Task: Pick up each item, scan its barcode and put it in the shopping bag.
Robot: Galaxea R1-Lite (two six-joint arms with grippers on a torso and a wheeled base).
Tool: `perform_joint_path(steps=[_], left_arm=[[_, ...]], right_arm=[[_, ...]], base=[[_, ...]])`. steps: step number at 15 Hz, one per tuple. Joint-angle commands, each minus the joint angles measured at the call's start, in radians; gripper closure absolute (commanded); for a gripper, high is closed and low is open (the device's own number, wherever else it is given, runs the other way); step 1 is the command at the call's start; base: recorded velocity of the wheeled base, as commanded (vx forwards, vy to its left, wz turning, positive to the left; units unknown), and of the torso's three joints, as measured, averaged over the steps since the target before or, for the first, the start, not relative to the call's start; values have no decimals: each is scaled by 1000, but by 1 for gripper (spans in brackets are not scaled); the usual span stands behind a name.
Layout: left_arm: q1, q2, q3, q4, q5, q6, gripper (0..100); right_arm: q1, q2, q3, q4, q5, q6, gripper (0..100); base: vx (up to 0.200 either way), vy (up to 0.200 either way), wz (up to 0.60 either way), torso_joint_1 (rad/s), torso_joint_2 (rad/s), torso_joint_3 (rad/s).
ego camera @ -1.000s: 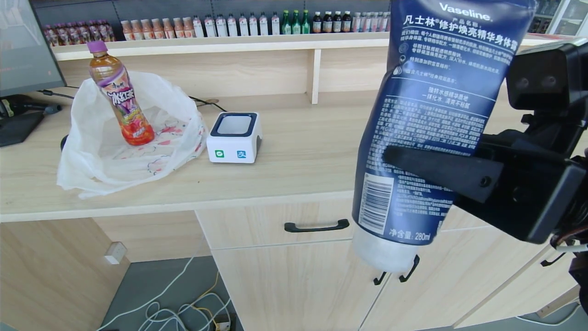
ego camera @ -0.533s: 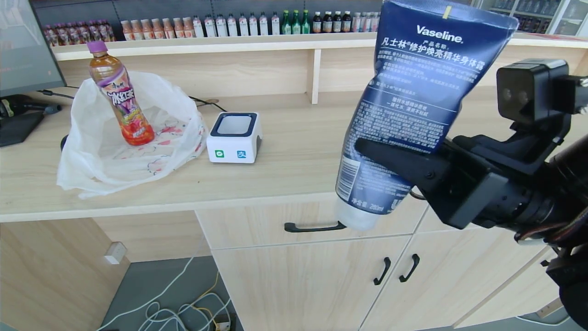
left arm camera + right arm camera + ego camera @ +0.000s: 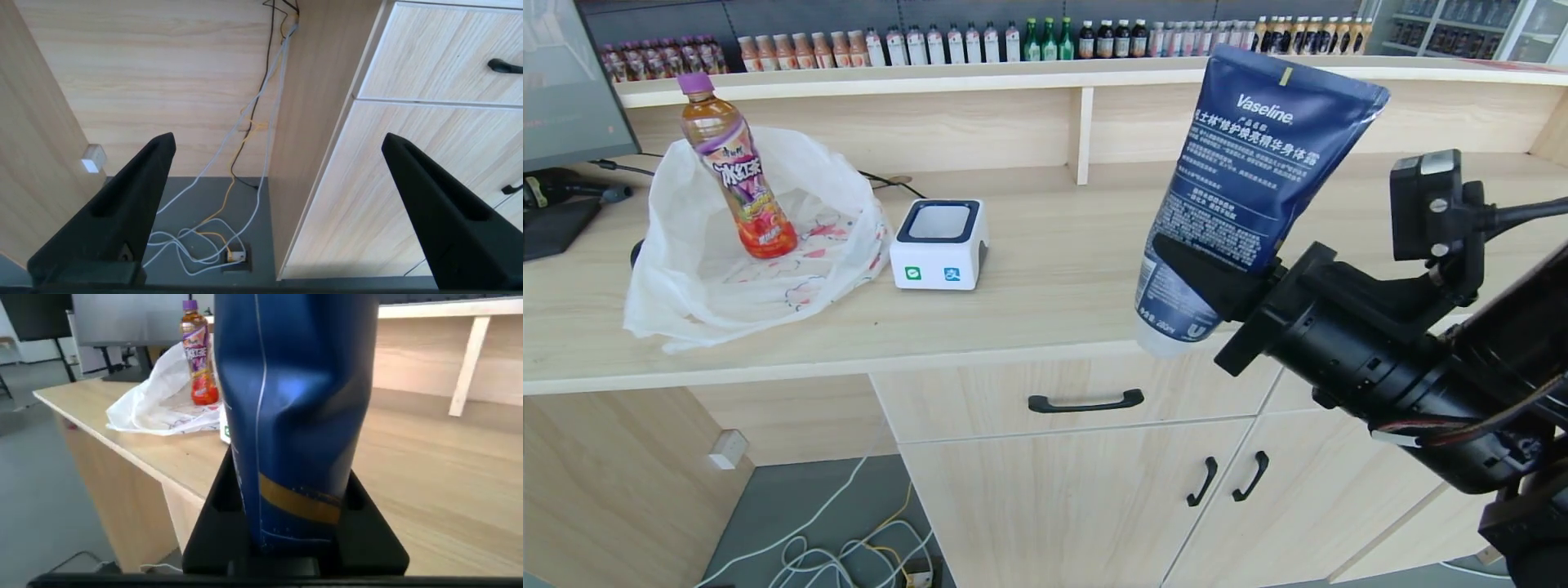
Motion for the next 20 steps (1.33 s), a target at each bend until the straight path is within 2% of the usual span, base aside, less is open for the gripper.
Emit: perform_joint_path(steps=[1,3,4,7,17,20], left_arm=[[1,0,0,0,0,-2,0],[1,0,0,0,0,0,0],[1,0,0,0,0,-2,0],[1,0,0,0,0,-2,0],[1,0,0,0,0,1,0],[1,0,0,0,0,0,0]], right_arm=[[2,0,-15,-17,-69,-17,100],[2,3,-40,-37,-152,-51,100],[4,26,-63,-92,-224,-74,100],[2,43,-75,-154,-316,-90,100],[-13,89,-114,-160,-339,-98,100],[-26,89,-126,-158,-391,-98,100]], base=[[0,0,0,0,0,0],[0,0,0,0,0,0],[0,0,0,0,0,0],[0,0,0,0,0,0],[0,0,0,0,0,0],[0,0,0,0,0,0]])
